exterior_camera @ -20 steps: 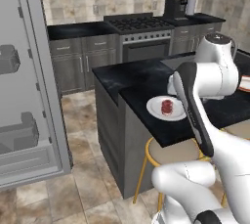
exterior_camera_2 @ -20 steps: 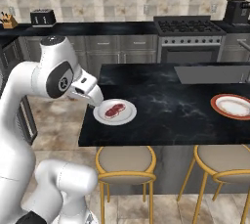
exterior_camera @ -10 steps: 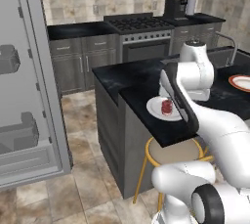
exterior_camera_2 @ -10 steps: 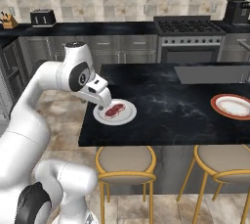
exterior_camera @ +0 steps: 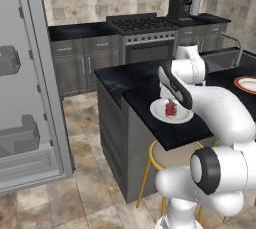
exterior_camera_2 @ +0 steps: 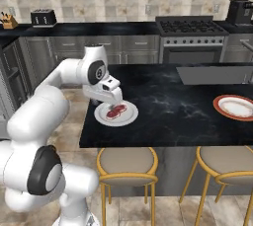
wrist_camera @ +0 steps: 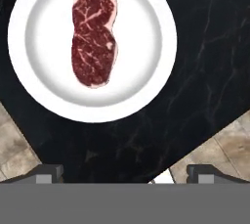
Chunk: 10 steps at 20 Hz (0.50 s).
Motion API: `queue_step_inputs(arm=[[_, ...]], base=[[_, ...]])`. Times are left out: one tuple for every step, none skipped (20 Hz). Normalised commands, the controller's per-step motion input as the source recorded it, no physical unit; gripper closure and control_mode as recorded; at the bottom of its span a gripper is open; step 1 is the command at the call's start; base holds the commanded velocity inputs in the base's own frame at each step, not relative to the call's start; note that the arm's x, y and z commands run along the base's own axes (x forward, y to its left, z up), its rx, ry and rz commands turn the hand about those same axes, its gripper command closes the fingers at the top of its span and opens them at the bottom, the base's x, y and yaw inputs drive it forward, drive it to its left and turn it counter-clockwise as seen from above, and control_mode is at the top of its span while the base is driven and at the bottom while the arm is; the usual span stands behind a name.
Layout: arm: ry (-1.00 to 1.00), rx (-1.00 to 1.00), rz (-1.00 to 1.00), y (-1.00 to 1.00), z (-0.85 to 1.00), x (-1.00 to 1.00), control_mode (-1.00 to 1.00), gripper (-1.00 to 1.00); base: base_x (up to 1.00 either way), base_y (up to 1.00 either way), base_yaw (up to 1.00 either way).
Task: Transport the steak and lime to the fridge. Place the steak on the rack containing meat and place the lime on the rack containing the vegetable, ensuring meats and vegetables are on different racks.
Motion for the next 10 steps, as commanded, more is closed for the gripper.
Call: queue_step_inputs(arm=[[0.16,0.00,0.00,-0.16,-0.34,0.43,-1.00,-1.00],[0.15,0.00,0.00,-0.16,-0.33,0.41,-1.00,-1.00],[0.14,0.00,0.00,-0.10,-0.33,0.38,-1.00,-1.00],[0.11,0.00,0.00,-0.04,-0.31,0.34,-1.00,-1.00],[0.08,0.00,0.00,-0.01,-0.29,0.27,-1.00,-1.00],[0.06,0.00,0.00,0.00,-0.26,0.24,-1.00,-1.00],[0.04,0.01,0.00,0.00,-0.26,0.27,-1.00,-1.00],[0.05,0.01,0.00,0.00,-0.31,0.29,-1.00,-1.00],[0.03,0.00,0.00,0.00,-0.29,0.28,-1.00,-1.00],[0.04,0.00,0.00,0.00,-0.31,0.29,-1.00,-1.00]], base=[[0.00,0.00,0.00],[0.00,0.00,0.00],[0.00,0.00,0.00],[0.00,0.00,0.00],[0.00,0.00,0.00],[0.00,0.00,0.00],[0.00,0.00,0.00],[0.00,0.00,0.00],[0.00,0.00,0.00],[0.00,0.00,0.00]])
